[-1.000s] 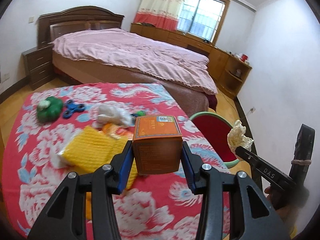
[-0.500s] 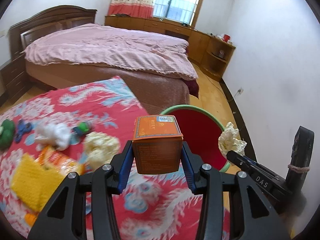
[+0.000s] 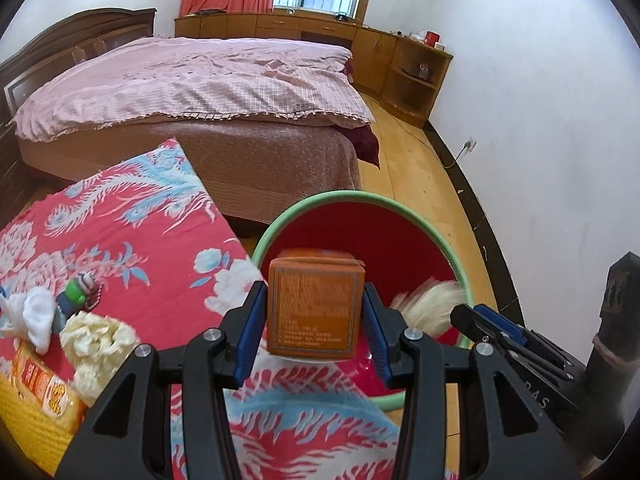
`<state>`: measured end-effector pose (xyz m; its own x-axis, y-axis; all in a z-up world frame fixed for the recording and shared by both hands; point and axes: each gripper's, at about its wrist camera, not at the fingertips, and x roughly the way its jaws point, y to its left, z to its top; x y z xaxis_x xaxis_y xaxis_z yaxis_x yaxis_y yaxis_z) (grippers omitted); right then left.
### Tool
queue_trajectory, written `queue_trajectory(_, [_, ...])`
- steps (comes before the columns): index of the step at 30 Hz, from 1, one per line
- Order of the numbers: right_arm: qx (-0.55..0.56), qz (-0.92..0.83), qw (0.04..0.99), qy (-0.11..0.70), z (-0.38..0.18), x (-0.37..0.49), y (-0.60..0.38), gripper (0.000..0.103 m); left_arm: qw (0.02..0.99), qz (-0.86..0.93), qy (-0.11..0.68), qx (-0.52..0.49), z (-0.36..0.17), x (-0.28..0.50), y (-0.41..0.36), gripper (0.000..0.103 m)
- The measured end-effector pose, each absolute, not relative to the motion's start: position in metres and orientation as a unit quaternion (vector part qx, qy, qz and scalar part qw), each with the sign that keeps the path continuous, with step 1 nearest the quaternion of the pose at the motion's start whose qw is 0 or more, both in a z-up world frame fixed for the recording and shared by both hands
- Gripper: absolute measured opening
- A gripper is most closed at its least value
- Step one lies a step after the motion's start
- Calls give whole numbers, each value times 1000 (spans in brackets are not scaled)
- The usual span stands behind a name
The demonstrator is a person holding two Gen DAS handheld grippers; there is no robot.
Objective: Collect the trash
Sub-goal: 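Carry paper and box over the red bucket and open both tools to drop them, then move both open tools back over the table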
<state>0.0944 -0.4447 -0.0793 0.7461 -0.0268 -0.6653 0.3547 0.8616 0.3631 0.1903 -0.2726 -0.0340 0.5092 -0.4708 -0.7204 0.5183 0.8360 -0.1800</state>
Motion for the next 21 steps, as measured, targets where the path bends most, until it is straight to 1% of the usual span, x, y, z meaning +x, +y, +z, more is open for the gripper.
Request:
queue_trajectory(1, [247, -103, 901, 341, -81, 95, -447, 41, 868, -287, 405, 31, -34, 191, -275, 47])
queue_trajectory(3, [257, -103, 899, 340, -82, 96, -452, 44, 868, -287, 403, 34, -33, 191, -276, 51])
queue_trajectory(4, [260, -102, 898, 339, -83, 95, -453, 44, 869, -286, 401, 36, -32, 190, -276, 52])
queue_trajectory(15, [258, -105, 900, 334, -77, 88, -446, 49, 873, -276, 400, 25, -24, 182, -261, 52])
queue_trajectory(18, [257, -103, 903, 330, -72, 84, -443, 53, 875, -273, 400, 18, -20, 176, -255, 52])
queue_trajectory(20, [255, -101, 904, 327, -67, 81, -438, 58, 876, -270, 399, 13, -18, 172, -248, 52])
queue_trajectory(21, [255, -100, 905, 325, -66, 80, -436, 59, 877, -268, 399, 11, -16, 170, -245, 52])
